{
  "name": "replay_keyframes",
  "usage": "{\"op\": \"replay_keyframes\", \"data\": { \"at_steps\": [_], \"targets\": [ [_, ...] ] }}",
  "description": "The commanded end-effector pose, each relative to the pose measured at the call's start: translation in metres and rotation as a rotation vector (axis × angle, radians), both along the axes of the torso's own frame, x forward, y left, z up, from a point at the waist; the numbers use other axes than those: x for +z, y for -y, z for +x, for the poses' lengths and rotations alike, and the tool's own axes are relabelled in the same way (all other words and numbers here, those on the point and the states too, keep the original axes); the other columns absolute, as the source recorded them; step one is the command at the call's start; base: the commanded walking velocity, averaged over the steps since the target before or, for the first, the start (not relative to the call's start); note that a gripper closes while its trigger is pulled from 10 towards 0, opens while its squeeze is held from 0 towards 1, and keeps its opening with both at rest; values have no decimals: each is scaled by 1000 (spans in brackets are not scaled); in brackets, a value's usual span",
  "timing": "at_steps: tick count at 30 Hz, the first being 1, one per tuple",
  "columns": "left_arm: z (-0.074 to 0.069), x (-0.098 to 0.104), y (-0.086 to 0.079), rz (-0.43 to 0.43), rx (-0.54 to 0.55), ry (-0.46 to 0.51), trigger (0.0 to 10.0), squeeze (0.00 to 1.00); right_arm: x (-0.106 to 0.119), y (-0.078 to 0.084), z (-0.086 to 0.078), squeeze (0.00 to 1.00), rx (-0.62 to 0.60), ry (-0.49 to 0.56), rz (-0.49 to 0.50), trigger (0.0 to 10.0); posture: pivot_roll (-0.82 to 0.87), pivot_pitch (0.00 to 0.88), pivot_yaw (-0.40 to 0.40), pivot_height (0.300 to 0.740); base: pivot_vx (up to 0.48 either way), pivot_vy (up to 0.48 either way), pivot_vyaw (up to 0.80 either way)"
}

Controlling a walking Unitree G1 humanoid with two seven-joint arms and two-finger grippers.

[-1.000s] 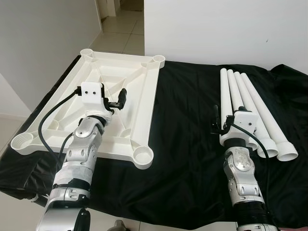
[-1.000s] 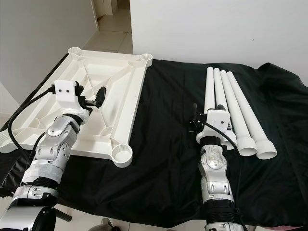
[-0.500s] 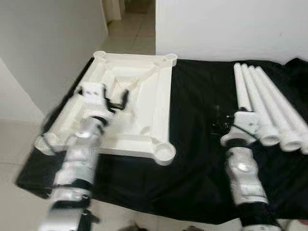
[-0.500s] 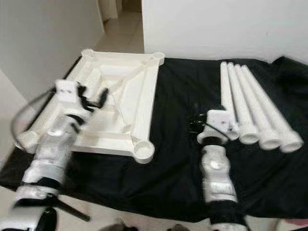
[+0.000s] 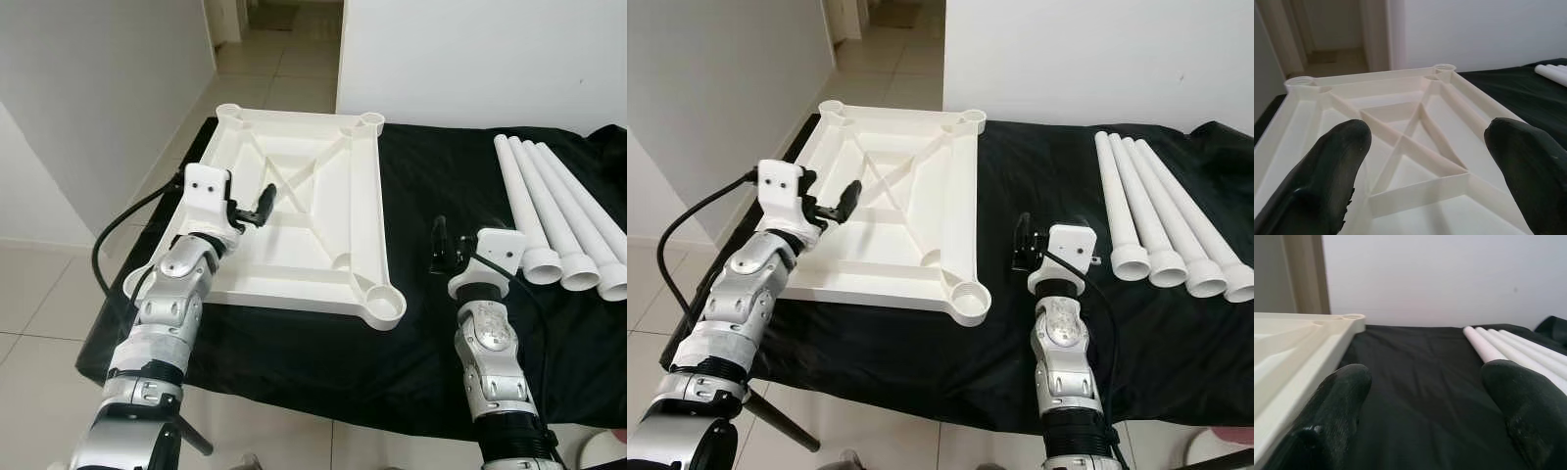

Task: Building children table

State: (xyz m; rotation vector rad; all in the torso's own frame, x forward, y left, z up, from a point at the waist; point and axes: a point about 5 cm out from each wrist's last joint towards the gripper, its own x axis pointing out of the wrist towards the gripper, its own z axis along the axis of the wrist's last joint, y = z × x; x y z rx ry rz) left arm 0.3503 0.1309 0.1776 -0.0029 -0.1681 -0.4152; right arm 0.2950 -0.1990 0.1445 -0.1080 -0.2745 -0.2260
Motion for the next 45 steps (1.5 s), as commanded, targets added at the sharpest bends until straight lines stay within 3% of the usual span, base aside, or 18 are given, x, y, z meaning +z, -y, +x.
{"op": "replay_keyframes", "data": {
  "at_steps": [1, 6, 7, 10, 12, 13, 16, 17, 27, 30, 45],
  "targets": [
    [0, 3, 5, 34, -64, 16, 10000, 0, 3, 7, 2, 0, -34, 2, -1, 10000, -73, 0, 46, 740, 0, 0, 0],
    [-1, 8, 15, 33, -128, 29, 10000, 0, 4, 19, 2, 0, -90, -2, -3, 10000, -73, 0, 41, 740, 0, 0, 0],
    [-2, 9, 18, 32, -153, 36, 10000, 0, 5, 22, 2, 1000, -106, -3, 6, 10000, -75, 0, 41, 740, 0, 0, 0],
    [-3, 10, 20, 34, -174, 40, 10000, 0, 5, 25, 2, 1000, -118, -2, 12, 10000, -76, 0, 41, 740, 0, 0, 0],
    [-6, 12, 27, 47, -246, 46, 10000, 0, 7, 31, 2, 1000, -140, -3, 0, 10000, -81, 0, 42, 740, 0, 0, 0],
    [-9, 14, 31, 45, -286, 52, 10000, 0, 8, 35, 2, 863, -149, -8, -11, 10000, -83, 0, 42, 740, 0, 0, 0],
    [-11, 15, 33, 43, -311, 56, 10000, 0, 9, 37, 2, 863, -155, -12, -18, 10000, -83, 0, 42, 740, 0, 0, 0],
    [-13, 17, 37, 46, -347, 61, 10000, 0, 9, 40, 3, 0, -161, -17, -21, 10000, -87, 0, 43, 740, 0, 0, 0],
    [-20, 22, 46, 86, -444, 70, 10000, 0, 8, 52, 6, 0, -222, -56, -6, 10000, -85, 0, 42, 740, 0, 0, 0],
    [-26, 23, 52, 108, -493, 63, 10000, 0, 1, 60, 9, 0, -240, -110, 69, 10000, -86, 0, 47, 740, 0, 0, 0],
    [-30, 27, 59, 102, -521, 23, 10000, 0, -5, 72, 29, 0, -163, -217, 179, 10000, -98, 43, 65, 740, 0, 0, 0]
  ]
}}
